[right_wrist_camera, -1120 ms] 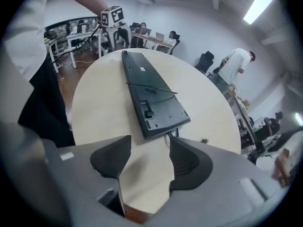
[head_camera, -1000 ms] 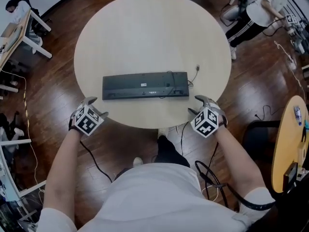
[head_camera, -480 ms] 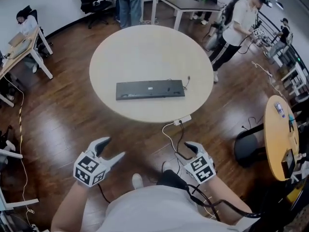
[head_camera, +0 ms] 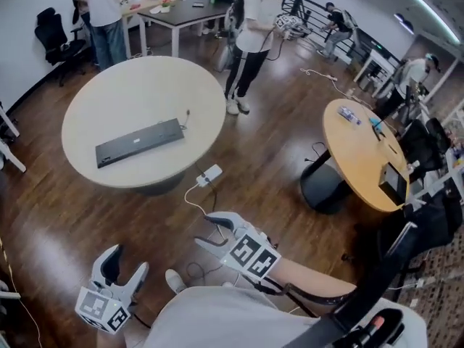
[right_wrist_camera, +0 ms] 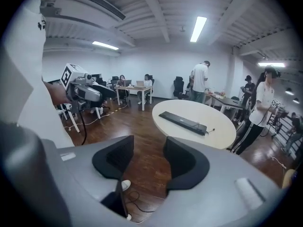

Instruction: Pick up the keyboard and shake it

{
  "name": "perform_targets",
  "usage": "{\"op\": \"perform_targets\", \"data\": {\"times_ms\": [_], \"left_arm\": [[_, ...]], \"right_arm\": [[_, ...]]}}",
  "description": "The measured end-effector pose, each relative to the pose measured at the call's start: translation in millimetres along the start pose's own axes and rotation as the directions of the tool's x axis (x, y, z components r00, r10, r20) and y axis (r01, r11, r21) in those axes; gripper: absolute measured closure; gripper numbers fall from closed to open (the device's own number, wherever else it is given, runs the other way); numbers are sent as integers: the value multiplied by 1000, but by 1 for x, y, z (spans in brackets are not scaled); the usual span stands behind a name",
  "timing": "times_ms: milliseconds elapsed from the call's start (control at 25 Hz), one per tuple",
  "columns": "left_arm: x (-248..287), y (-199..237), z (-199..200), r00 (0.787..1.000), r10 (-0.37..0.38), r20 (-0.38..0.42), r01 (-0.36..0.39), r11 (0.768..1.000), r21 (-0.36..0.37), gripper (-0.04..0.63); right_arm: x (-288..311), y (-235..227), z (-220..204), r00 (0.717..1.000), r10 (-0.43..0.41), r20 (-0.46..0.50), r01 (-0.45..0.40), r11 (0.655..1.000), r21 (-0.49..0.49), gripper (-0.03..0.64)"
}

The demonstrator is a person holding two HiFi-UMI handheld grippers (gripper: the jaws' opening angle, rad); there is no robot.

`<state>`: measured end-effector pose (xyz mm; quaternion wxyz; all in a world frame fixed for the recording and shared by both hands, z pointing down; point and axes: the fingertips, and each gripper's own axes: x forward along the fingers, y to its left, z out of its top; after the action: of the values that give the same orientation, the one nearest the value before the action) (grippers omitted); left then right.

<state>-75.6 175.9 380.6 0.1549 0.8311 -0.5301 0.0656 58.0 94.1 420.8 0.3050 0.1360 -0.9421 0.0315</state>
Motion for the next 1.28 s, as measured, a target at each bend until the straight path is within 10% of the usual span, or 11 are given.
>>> {"op": "perform_targets", "data": {"times_ms": [520, 1280], "left_arm": [[32, -142, -10, 999, -36, 32, 36, 999, -27, 330], [36, -173, -11, 999, 12, 30, -11, 1000, -16, 330]], "right_arm": [[-105, 26, -52, 994, 68, 79, -67, 998, -20, 396], [-135, 22, -68, 992, 74, 99, -69, 996, -52, 414]]}}
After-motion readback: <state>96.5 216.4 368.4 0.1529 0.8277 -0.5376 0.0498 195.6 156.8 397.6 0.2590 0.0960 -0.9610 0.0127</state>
